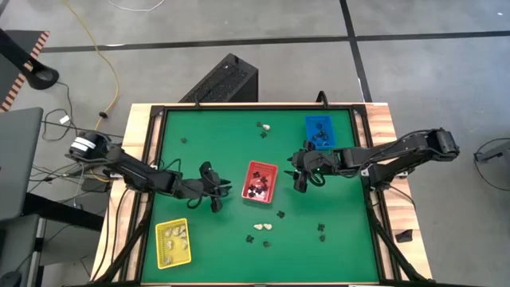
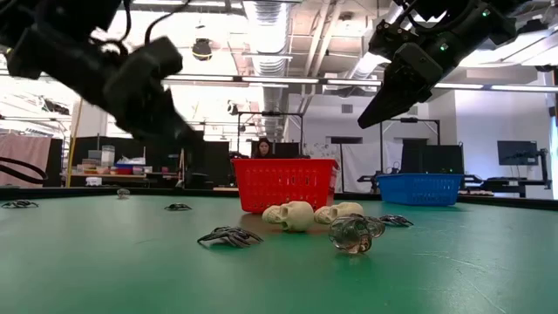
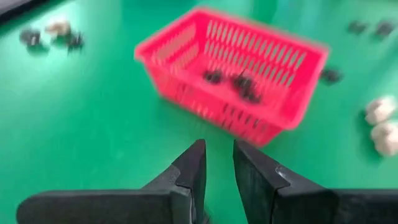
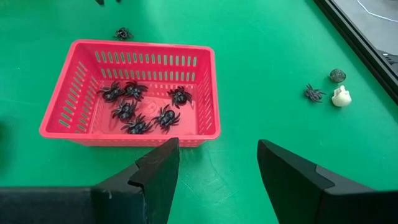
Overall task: Sort Halloween decoration
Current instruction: Put the black spider toy into the red bin
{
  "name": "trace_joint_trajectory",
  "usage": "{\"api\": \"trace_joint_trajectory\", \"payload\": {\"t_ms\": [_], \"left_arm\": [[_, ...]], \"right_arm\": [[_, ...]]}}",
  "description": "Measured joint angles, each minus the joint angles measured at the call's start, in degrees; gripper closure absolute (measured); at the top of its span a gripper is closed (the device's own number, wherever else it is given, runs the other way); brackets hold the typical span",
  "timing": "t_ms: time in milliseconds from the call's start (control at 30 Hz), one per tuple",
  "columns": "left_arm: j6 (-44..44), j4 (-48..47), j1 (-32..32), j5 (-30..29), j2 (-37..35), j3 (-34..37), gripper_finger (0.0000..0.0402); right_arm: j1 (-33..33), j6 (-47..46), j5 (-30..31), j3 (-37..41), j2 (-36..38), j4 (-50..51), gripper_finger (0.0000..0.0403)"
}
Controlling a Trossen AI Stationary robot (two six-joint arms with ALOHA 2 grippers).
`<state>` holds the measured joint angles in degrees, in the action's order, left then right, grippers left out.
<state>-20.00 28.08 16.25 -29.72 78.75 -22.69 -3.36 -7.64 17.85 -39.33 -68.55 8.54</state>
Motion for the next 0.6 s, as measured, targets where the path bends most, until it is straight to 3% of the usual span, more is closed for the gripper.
{"api": "trace_joint_trajectory", "payload": {"t_ms": [133,300,600], "left_arm": [[-0.14,-4.45,0.0,0.63,-3.03,-0.03,0.0333],[-6.38,-6.07,0.48,1.59,-0.74,-0.05,0.0327],[-7.62,-0.1,1.76,-0.98,8.16,-0.05,0.0255]], "right_arm": [[0.0,0.0,0.0,0.0,0.0,0.0,0.0155],[0.0,0.03,0.0,0.0,0.0,0.0,0.0155],[-0.02,0.17,0.0,0.02,0.0,-0.02,0.0155]]}}
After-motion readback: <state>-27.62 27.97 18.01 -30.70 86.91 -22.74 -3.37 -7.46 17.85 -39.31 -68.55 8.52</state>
